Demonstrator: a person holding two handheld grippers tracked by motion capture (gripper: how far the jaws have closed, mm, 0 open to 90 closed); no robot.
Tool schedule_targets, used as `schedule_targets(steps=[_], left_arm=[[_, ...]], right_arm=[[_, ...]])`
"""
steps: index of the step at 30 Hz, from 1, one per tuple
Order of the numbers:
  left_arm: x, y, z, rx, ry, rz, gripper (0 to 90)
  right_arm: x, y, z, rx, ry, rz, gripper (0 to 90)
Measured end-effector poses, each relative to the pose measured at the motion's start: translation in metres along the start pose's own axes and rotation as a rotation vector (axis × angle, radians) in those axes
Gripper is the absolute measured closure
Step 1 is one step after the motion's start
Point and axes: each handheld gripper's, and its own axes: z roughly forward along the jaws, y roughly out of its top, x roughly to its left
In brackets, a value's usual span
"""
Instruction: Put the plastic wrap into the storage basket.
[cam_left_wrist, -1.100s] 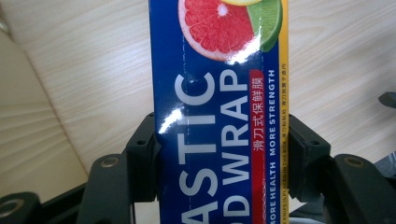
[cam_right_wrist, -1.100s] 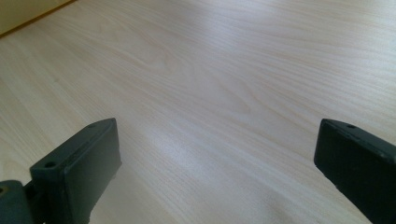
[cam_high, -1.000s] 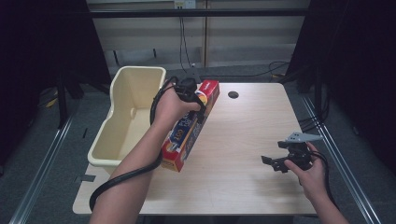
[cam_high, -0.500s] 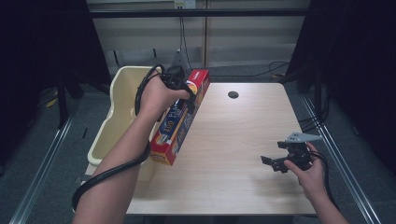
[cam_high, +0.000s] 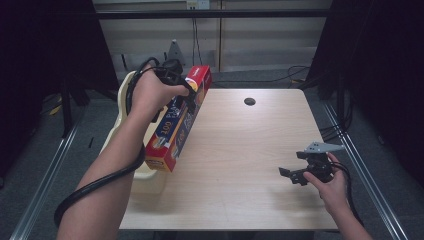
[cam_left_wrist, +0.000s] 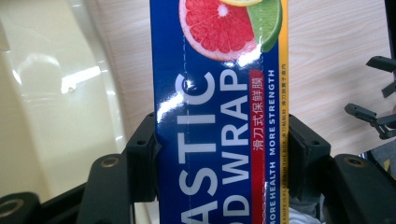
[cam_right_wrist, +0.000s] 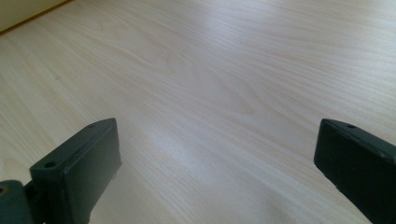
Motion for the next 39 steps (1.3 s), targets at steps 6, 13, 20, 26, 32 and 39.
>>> schedule_targets(steps=[6, 13, 20, 26, 32, 39], left_arm=[[0.010, -0.003, -0.009, -0.018, -0.003, -0.031, 40.9], [0.020, -0.007, -0.019, -0.023, 0.002, -0.044, 40.9], [0.030, -0.011, -0.027, -0.032, -0.001, -0.061, 40.9], [0.039, -0.016, -0.035, -0.047, 0.014, -0.081, 40.9], [0.047, -0.018, -0.040, -0.056, 0.017, -0.098, 40.9], [0.056, -0.021, -0.048, -0.066, 0.026, -0.122, 40.9]], right_arm=[[0.000, 0.000, 0.000, -0.001, -0.003, -0.009, 0.1], [0.001, 0.001, 0.001, 0.003, 0.003, -0.006, 0.2], [0.001, 0.002, 0.003, 0.004, 0.010, -0.012, 0.2], [0.002, 0.004, 0.007, 0.008, 0.013, -0.017, 0.2], [0.001, 0.004, 0.007, 0.007, 0.015, -0.018, 0.2], [0.001, 0.005, 0.009, 0.007, 0.015, -0.021, 0.2]])
